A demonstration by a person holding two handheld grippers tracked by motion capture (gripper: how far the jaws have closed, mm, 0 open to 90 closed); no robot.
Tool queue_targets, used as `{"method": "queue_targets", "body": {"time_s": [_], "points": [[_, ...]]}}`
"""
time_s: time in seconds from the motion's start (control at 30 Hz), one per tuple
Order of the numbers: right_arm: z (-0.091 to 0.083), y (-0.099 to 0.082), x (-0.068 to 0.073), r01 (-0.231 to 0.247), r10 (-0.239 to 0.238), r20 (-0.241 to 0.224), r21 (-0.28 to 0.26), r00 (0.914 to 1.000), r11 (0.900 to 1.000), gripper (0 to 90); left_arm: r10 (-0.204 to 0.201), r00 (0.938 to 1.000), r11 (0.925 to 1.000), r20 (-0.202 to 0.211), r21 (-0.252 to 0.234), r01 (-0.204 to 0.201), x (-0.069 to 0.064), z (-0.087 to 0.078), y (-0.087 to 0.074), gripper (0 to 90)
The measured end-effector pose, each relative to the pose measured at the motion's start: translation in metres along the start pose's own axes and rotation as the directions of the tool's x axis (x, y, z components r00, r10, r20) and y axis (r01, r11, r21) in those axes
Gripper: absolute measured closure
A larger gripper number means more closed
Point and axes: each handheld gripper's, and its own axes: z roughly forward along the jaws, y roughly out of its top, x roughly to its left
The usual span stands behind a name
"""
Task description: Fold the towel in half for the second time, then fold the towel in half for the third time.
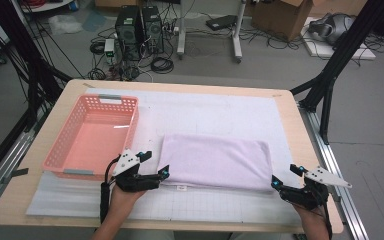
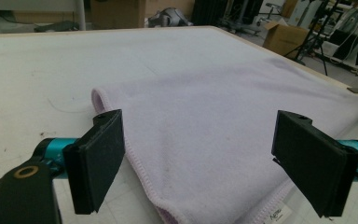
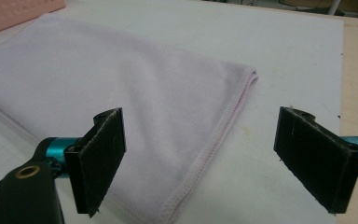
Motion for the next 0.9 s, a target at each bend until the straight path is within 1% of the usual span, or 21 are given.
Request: {"method": "queue_targets", "body": {"time_s": [0.1,0.13,0.2,0.37,0.4,0.53,0.57,0.63,0.67,0.73,0.8,0.87,0.9], "points": [[0.002,0.0,0.0,0.005,-0.005,-0.003,0.003,1.0,1.0,15.6,-0.006,0.9999,0.9999,-0.01,0.01,0.006,0.0,0.002,-0.001,17.7],[0.002,0.0,0.001,0.002,-0.002,-0.004,0.008,1.0,1.0,15.6,0.002,0.9999,0.9999,-0.012,0.015,-0.002,0.0,0.002,-0.001,17.9],[0.003,-0.001,0.0,0.006,-0.006,-0.003,0.013,1.0,0.9999,15.6,0.0,0.9999,0.9998,-0.013,0.019,0.0,0.0,0.003,-0.002,18.8],[0.003,-0.001,0.002,-0.013,0.013,0.003,0.021,0.9999,0.9997,15.6,-0.007,0.9997,0.9994,-0.022,0.035,0.007,0.001,0.003,-0.002,20.5],[0.003,-0.001,0.002,-0.003,0.003,0.0,0.02,1.0,0.9998,15.6,-0.011,0.9996,0.9992,-0.025,0.038,0.012,0.001,0.004,-0.003,20.7],[0.003,-0.001,0.0,-0.019,0.019,-0.008,0.031,0.9998,0.9993,15.6,-0.014,0.9992,0.9972,-0.038,0.073,0.016,0.003,0.008,-0.005,22.8],[0.003,-0.001,-0.001,-0.026,0.026,-0.004,0.032,0.9996,0.9991,15.6,-0.021,0.999,0.9966,-0.04,0.079,0.024,0.003,0.008,-0.006,23.0],[0.004,-0.001,-0.002,-0.037,0.037,-0.008,0.032,0.9993,0.9988,15.6,-0.03,0.9987,0.9958,-0.042,0.085,0.033,0.003,0.008,-0.006,23.5],[0.005,-0.001,-0.002,-0.039,0.04,-0.011,0.04,0.9992,0.9984,15.6,-0.029,0.9985,0.996,-0.047,0.083,0.033,0.003,0.006,-0.006,24.6],[0.008,-0.001,-0.002,-0.038,0.039,-0.02,0.054,0.999,0.9978,15.6,-0.024,0.9977,0.9971,-0.063,0.071,0.029,0.002,0.006,-0.005,22.4],[0.011,0.0,-0.001,-0.03,0.033,-0.042,0.071,0.9986,0.997,15.6,-0.027,0.9968,0.9975,-0.076,0.063,0.032,0.002,0.006,-0.005,17.8],[0.012,0.001,0.001,-0.035,0.04,-0.053,0.082,0.9978,0.996,15.6,-0.03,0.9953,0.9959,-0.092,0.083,0.037,0.001,0.009,-0.006,16.9],[0.013,0.002,0.002,-0.031,0.036,-0.063,0.082,0.9974,0.9962,15.6,-0.026,0.9961,0.995,-0.085,0.094,0.034,0.001,0.01,-0.007,17.1]]}}
